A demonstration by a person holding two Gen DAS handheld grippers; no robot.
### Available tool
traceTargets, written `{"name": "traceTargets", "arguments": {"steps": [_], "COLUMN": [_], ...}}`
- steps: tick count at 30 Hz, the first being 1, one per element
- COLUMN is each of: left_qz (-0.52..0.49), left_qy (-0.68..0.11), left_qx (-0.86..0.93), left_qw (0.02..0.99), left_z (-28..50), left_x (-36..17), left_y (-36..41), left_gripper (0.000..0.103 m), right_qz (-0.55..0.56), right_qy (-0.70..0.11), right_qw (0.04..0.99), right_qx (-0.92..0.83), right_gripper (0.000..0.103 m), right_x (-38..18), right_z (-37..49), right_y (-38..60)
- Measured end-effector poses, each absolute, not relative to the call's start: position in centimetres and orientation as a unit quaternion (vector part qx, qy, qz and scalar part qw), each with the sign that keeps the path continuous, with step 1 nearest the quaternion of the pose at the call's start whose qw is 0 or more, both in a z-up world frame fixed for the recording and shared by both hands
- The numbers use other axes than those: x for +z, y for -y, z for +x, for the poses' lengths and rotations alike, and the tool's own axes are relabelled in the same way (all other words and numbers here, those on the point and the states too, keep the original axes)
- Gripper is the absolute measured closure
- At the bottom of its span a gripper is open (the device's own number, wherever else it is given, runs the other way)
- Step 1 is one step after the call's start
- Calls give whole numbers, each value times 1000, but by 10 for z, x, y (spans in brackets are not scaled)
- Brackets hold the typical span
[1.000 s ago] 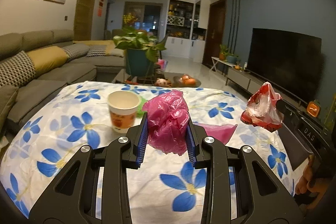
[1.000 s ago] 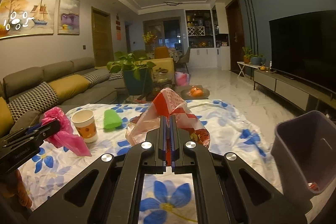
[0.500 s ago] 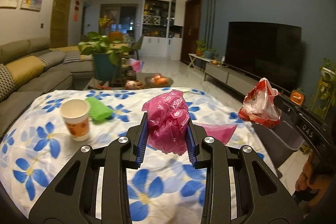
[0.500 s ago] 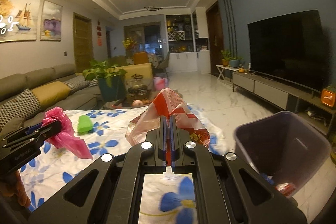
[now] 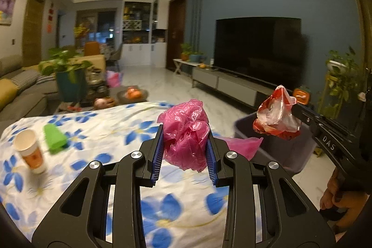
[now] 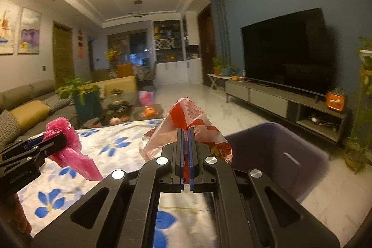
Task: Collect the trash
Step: 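Carry the pink bag and red-and-white wrapper over the grey bin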
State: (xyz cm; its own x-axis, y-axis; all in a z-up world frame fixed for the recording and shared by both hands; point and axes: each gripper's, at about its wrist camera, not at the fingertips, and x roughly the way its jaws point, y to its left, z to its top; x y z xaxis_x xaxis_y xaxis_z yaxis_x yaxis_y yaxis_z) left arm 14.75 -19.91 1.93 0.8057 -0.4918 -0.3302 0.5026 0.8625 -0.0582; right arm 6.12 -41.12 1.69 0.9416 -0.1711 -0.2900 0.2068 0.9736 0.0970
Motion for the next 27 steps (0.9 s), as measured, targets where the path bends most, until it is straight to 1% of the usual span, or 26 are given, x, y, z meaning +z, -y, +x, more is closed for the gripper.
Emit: {"name": "traceTargets", "arguments": {"steps": [12,19,27], "left_qz": [29,37,43], "left_qy": [-162,-161,-170], "left_qx": [-339,-365,-386], "left_qw": [926,916,906], "left_z": [158,160,162], "left_x": [18,9,-2], "left_y": [297,340,369], "left_gripper": [72,72,71], "right_qz": [89,92,93], "right_qy": [-130,-130,-130], "right_qw": [968,963,960], "right_qx": [-194,-219,-231], "right_gripper": [99,99,99], "right_x": [12,5,6], "right_z": [40,37,38], "right_y": [491,508,516]}}
